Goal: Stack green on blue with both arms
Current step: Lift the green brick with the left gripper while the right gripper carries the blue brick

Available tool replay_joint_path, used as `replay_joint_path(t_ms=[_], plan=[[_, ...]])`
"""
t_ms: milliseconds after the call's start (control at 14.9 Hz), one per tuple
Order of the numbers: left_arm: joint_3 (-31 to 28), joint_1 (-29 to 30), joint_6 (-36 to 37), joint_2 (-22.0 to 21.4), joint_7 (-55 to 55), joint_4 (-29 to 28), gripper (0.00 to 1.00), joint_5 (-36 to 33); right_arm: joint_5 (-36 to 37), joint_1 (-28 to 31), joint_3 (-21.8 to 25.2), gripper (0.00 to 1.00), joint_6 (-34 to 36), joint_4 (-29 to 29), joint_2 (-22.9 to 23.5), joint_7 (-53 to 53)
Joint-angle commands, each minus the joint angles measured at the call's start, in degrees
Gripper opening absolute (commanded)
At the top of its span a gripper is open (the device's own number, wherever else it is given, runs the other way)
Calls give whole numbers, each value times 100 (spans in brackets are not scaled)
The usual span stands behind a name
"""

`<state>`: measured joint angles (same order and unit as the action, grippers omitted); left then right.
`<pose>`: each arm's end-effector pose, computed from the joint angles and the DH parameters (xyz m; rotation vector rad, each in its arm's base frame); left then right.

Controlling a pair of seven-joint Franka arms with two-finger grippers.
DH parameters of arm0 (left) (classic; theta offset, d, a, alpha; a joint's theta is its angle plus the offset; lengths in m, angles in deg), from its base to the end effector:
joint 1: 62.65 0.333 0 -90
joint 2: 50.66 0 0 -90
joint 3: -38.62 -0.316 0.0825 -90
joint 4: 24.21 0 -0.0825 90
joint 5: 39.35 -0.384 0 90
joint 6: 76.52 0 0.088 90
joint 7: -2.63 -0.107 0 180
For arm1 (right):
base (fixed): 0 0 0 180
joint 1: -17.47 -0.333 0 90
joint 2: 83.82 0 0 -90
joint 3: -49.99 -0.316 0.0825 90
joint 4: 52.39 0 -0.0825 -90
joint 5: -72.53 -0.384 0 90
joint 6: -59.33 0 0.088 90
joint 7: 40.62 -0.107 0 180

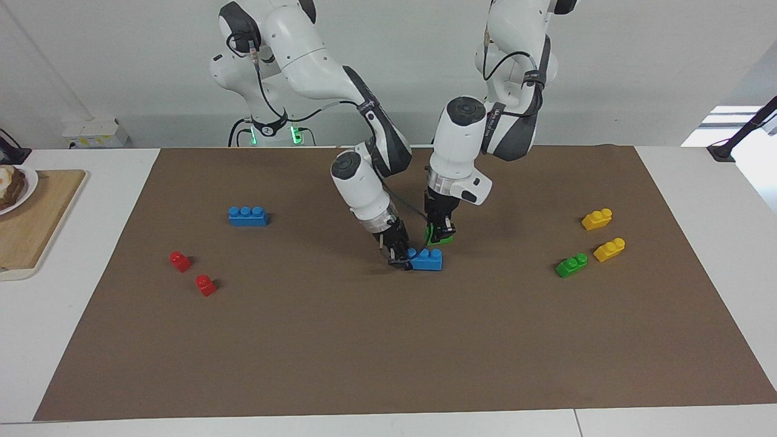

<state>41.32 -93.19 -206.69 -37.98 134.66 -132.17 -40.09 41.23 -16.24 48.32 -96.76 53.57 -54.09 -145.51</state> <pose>0.5252 -0.3420 0.4077 1.9433 2.2543 0.0323 0.5596 0.3716 0.2758 -1.7998 2.0138 0.2524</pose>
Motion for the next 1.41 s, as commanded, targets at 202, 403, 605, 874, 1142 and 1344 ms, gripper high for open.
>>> replay_joint_path(t_ms=[202, 403, 605, 874, 1142, 1344], plan=[[-68, -224, -316, 278, 210, 152, 0, -873, -113, 13, 18, 0, -167, 233, 33, -5], [-68, -268, -316, 384, 148, 170, 0, -954, -113, 13, 18, 0, -167, 259, 24, 4], [-42, -268, -264, 419, 139, 144, 0, -928, -113, 22, 18, 0, -167, 277, 24, 12], [-41, -286, -360, 428, 43, 117, 0, -937, -113, 22, 18, 0, -176, 312, 15, 12], [-24, -277, -378, 428, -133, 100, 0, -901, -113, 57, 18, 0, -176, 312, 15, 21], [-24, -277, -553, 437, -571, -5, 0, -893, -113, 57, 18, 0, -176, 321, 15, 30]])
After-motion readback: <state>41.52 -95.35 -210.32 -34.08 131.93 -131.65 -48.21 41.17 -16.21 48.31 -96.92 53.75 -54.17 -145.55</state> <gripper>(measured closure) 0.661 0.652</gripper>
